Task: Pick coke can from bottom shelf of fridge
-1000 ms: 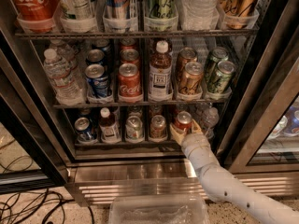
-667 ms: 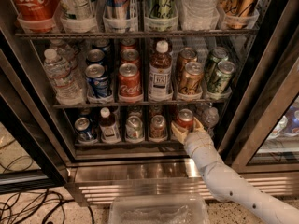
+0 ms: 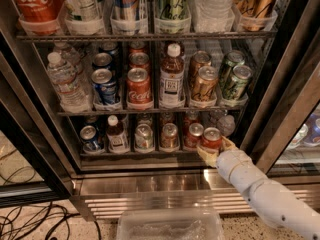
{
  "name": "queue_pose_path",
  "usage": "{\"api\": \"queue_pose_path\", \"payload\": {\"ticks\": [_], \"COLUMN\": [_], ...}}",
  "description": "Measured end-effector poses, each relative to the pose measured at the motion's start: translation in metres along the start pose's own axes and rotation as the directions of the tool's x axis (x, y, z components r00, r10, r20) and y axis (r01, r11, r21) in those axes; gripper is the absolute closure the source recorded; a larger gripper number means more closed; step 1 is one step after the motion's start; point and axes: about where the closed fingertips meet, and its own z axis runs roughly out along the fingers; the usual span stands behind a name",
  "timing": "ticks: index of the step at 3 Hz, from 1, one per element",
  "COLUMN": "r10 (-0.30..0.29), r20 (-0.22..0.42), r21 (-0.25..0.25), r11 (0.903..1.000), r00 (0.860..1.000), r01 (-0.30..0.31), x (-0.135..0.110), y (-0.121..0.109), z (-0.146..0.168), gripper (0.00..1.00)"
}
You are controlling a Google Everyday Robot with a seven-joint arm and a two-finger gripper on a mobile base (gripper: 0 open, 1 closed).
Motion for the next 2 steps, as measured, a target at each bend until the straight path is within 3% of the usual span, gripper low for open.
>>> {"api": "queue_pose_path", "payload": {"ticks": [1, 2], "r10": [-0.018, -0.012], "r20": [-0.047, -0.039], "r21": [-0.062, -0.134], "r11": [0.998, 0.991], "r00": [0.999, 0.999], "r01": [0.015, 0.007], "x": [-0.013, -0.035], "y": [-0.014, -0.026], "z": [-0.023, -0.032], "gripper": [1.0, 1.0]}}
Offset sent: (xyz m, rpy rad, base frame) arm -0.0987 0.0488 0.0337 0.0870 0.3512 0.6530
